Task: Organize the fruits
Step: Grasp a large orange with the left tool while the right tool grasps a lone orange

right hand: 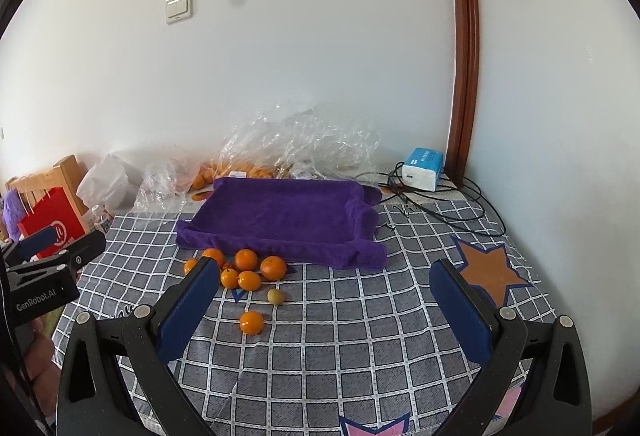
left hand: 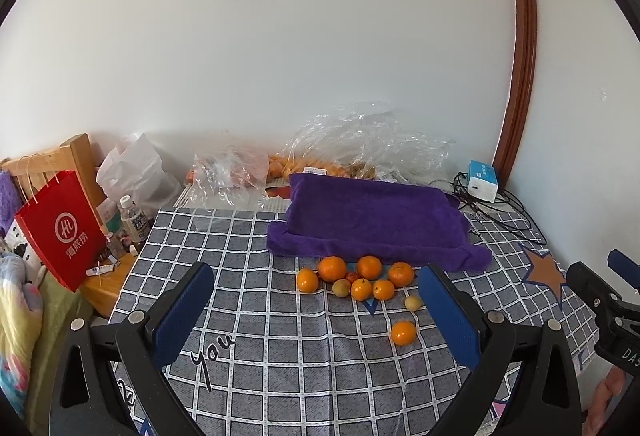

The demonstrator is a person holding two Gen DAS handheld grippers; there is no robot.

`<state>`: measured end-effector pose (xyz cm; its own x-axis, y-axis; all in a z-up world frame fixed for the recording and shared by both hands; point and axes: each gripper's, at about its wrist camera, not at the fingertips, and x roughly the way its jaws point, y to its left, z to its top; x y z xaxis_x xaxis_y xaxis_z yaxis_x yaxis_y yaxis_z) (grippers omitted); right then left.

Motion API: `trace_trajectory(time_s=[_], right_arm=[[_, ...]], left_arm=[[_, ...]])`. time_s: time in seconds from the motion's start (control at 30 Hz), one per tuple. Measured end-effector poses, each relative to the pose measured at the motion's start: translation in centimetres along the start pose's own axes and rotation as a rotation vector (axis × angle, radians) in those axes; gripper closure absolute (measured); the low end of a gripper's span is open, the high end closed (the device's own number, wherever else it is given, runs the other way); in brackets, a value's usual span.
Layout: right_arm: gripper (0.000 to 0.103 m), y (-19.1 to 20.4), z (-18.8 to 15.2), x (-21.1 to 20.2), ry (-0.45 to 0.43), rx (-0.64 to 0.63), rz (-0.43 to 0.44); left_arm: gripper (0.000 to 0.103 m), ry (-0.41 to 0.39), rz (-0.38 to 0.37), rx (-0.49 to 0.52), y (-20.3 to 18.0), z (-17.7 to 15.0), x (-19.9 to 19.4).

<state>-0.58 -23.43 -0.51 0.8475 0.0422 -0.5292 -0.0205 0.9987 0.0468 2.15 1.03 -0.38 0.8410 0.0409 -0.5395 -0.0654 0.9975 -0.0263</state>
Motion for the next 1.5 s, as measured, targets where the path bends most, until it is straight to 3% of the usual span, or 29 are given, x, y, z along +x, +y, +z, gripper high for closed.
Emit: trace_trajectory(time_s=[0.13,0.57,0.7,1.03,1.3,1.5], right_arm=[[0.000,0.5,-0.3,1.4,0.022,-0.025,0.010],[0.001,3.2,-2.3,7.8,0.111,-0.116,0.193],[0.002,4.5,-3.8,10.0,0.147,-0.147,0.216],[0.029,6.3,-8.5,16.0,0.268,-0.087,0.305],[0.048,7.5,-10.4,19.7,0.346,-0.094,0.305],[0.069,7.9,-10.5,20.1,0.357,-0.136,0.293]], left_arm=[[0.000,0.000,0.001,-0.005,0.7,0.0,1.1],[0.000,0.024,-0.010,0.052,1.4,-1.3,5.2],[0.000,0.045,0.003,0.022,2.4,-1.8,7.0],[0.000,0.145,0.017,-0.021,4.9,-4.7,12.6],[0.001,0.204,0.013,-0.054,5.8,-6.2,15.6],[0.007,0.254,-0.008,-0.090,5.5,-6.6,18.0]])
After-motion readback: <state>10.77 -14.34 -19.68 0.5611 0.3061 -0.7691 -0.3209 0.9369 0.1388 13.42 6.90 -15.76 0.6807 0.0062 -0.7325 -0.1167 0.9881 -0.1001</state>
